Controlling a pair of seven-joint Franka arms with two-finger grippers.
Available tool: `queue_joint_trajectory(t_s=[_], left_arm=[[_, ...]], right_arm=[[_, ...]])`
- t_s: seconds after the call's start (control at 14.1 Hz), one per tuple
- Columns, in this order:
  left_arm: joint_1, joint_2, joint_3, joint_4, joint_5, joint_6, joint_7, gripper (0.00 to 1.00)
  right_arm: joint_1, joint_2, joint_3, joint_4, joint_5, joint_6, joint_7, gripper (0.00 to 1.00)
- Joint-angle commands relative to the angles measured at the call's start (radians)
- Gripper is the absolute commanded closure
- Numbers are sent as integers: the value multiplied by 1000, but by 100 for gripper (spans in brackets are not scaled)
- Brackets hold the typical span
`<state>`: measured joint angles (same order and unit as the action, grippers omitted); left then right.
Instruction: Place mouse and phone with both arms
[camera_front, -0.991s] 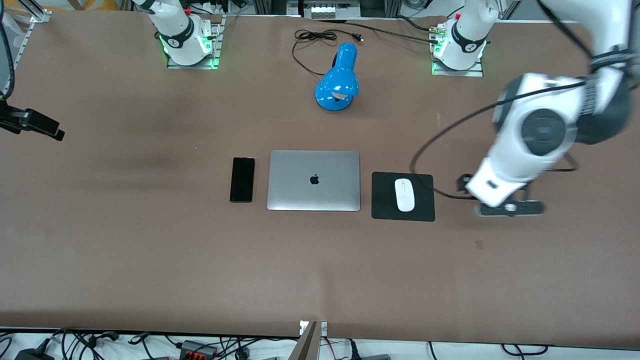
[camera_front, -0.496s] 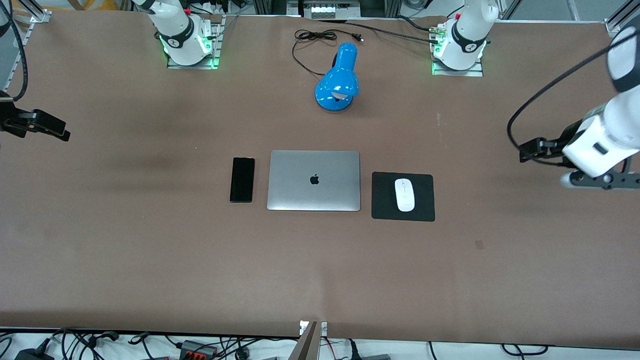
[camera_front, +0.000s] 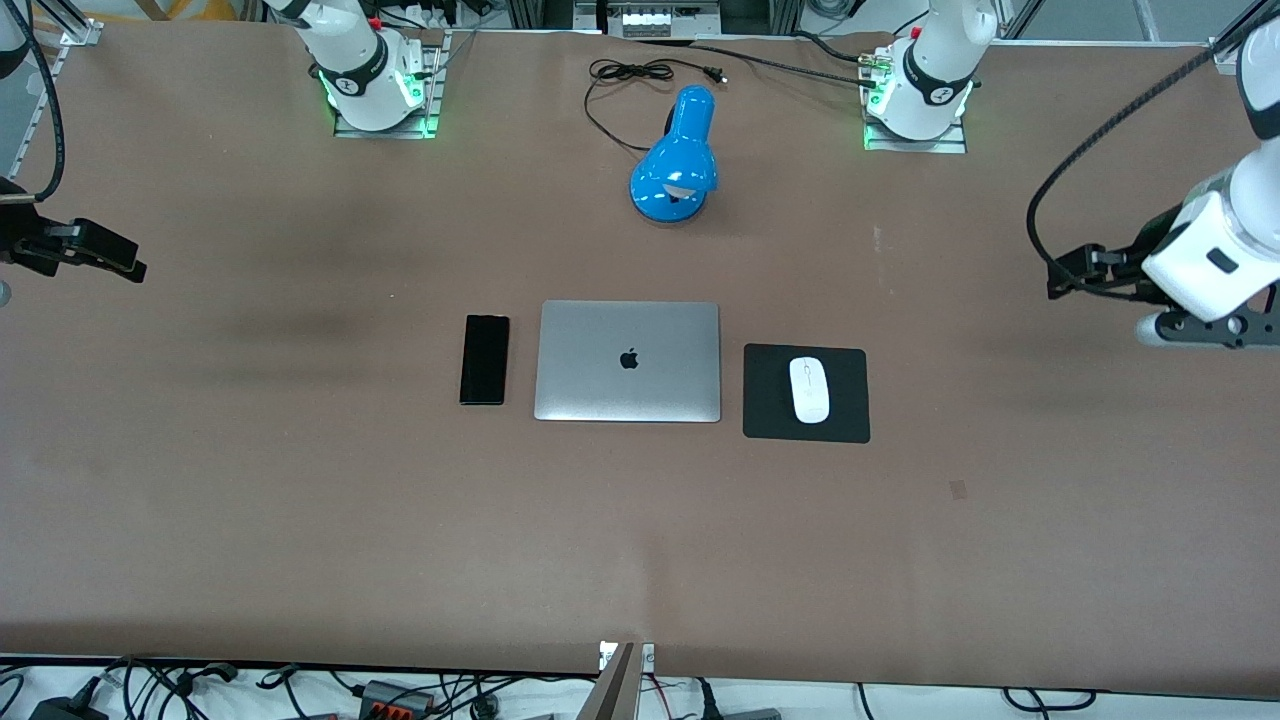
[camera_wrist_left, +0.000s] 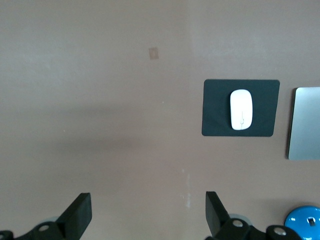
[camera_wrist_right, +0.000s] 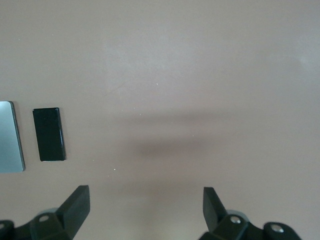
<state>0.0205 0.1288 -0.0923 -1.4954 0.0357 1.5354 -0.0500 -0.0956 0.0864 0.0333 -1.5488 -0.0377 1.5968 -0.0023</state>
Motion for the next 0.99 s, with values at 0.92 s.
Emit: queue_joint_trajectory(t_s=[0.92], left_arm=[[1, -164, -9, -164, -13, 57, 5, 0]], right_arm=[[-53, 3, 28, 1, 25, 0, 4, 0]])
